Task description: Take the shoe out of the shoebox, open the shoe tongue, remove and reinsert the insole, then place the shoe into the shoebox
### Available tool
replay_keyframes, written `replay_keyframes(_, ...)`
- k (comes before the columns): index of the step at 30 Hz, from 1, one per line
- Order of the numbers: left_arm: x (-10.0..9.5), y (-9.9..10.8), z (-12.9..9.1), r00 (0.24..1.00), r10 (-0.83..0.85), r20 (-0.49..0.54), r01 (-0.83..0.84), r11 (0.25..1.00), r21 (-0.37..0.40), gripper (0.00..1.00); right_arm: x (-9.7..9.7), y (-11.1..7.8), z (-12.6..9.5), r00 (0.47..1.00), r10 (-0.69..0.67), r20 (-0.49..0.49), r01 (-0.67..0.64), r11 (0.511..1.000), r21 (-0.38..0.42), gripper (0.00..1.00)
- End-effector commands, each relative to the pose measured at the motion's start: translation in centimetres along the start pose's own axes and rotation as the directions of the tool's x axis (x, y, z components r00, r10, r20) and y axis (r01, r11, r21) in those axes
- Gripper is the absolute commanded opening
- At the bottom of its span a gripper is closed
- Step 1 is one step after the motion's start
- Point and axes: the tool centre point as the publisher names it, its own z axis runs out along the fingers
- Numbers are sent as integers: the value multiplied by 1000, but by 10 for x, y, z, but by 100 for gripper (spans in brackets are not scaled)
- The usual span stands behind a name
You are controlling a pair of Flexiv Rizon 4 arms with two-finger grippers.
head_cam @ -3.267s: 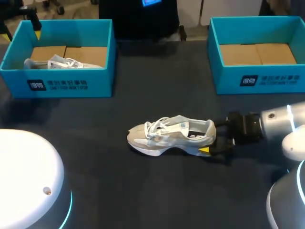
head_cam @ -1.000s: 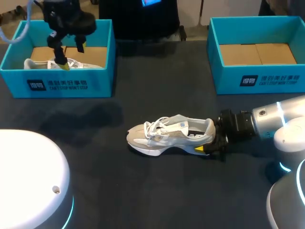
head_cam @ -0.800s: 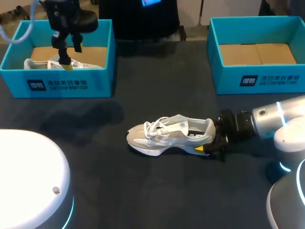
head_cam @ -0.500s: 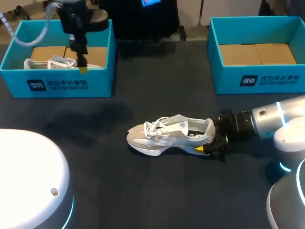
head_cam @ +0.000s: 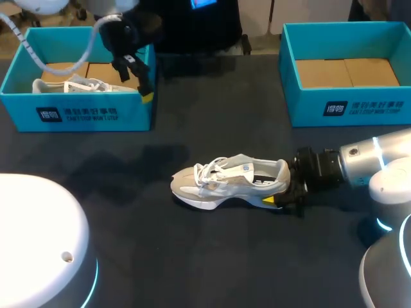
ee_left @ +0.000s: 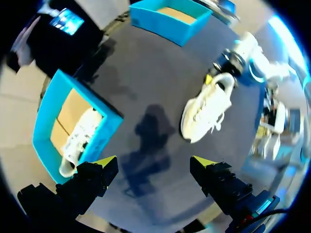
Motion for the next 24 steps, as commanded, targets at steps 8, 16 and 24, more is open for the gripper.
replay_keyframes(8, 32, -20, 22, 888, -459, 27, 456, 886, 81, 100, -4, -3, 7, 1000, 1, 2, -1, 1000, 3, 0)
replay_keyframes(16, 52, -39, 36, 884, -468, 3, 467, 882, 65, 100, -4, -3, 7, 1000, 1, 2, -1, 1000, 3, 0)
replay_keyframes(24, 77, -60, 50, 895, -447, -11, 446, 893, 62, 100, -4, -3, 7, 1000, 1, 2, -1, 1000, 3, 0)
